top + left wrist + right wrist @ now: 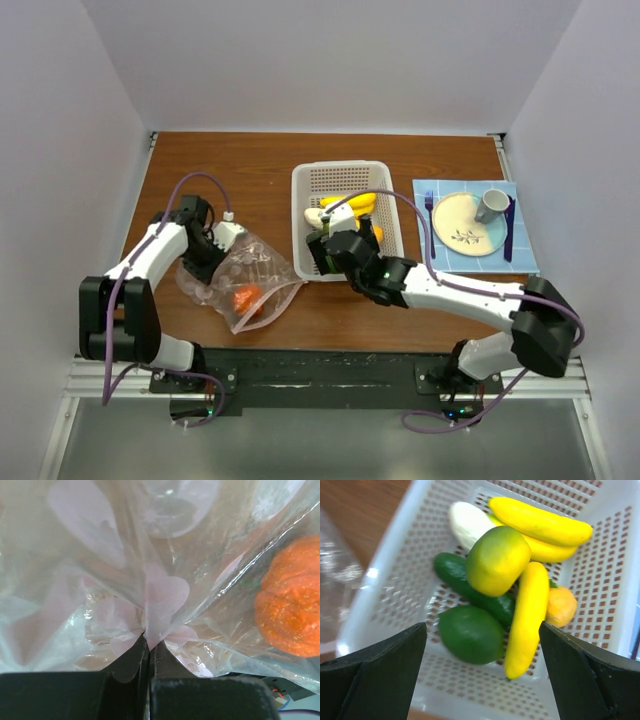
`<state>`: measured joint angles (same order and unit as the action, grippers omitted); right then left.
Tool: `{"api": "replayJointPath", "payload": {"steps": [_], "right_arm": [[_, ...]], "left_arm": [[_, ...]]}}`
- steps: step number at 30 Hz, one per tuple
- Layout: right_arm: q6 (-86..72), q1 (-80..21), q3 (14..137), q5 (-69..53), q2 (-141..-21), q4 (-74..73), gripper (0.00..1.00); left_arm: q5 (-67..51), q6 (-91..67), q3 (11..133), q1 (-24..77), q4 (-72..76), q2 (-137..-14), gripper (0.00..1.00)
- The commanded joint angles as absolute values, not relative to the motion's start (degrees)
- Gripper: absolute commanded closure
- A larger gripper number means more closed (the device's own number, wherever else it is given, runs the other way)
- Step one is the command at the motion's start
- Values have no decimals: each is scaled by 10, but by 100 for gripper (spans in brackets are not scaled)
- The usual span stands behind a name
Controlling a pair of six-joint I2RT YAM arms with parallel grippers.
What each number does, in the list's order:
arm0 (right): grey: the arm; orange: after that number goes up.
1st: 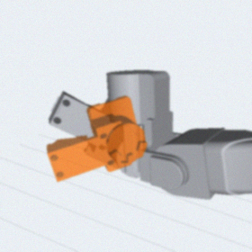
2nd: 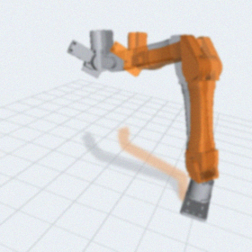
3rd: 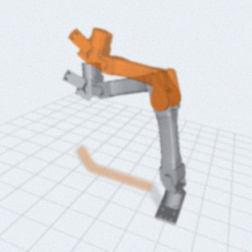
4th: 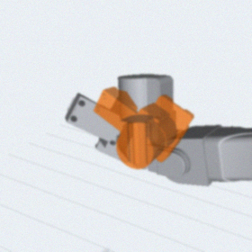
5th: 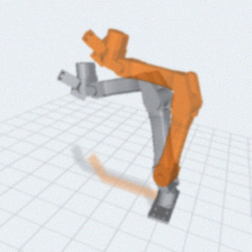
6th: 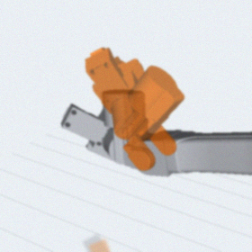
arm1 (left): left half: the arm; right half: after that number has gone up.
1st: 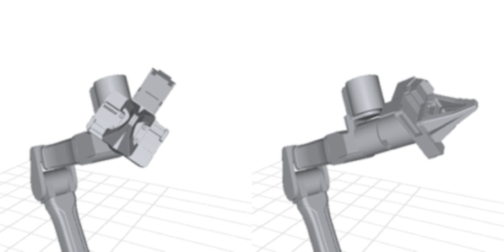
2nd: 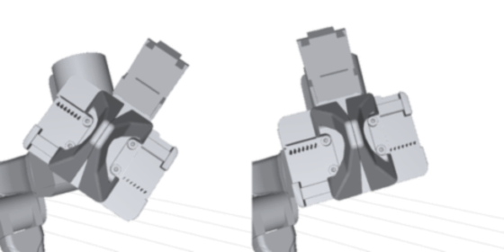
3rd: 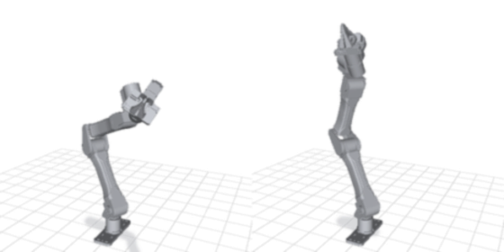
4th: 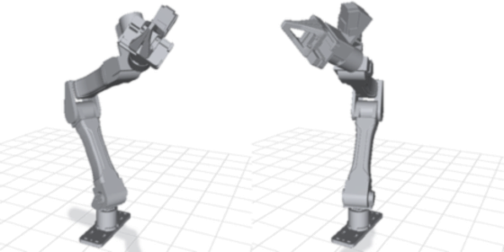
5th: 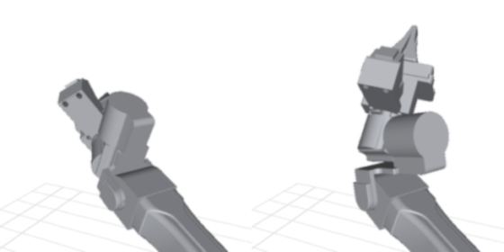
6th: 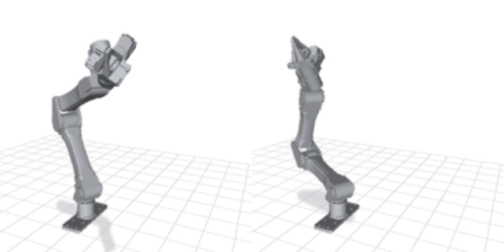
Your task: Open the zip-top bag and remove the fake food
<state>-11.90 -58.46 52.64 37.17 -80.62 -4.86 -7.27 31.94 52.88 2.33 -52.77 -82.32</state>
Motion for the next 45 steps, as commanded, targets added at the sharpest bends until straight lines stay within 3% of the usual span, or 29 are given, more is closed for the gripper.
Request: {"api": "replayJointPath", "payload": {"steps": [1,5,8,17,21,29,45], "right_arm": [[-91,-673,524,396,-744,-2,1],[-83,-794,521,391,-782,40,1],[-118,-810,512,352,-841,75,5],[-119,-808,575,311,-998,164,7],[-127,-796,601,298,-1034,185,2],[-157,-783,606,239,-1055,250,1],[-162,-777,695,207,-1165,222,1]], "left_arm": [[-45,309,506,22,-507,-832,100],[-30,306,494,23,-491,-844,100],[-30,303,490,23,-485,-848,100],[-28,301,490,26,-484,-854,100],[-29,301,486,29,-484,-854,100],[-22,301,464,36,-469,-862,100],[-36,264,460,94,-478,-860,100]]}}
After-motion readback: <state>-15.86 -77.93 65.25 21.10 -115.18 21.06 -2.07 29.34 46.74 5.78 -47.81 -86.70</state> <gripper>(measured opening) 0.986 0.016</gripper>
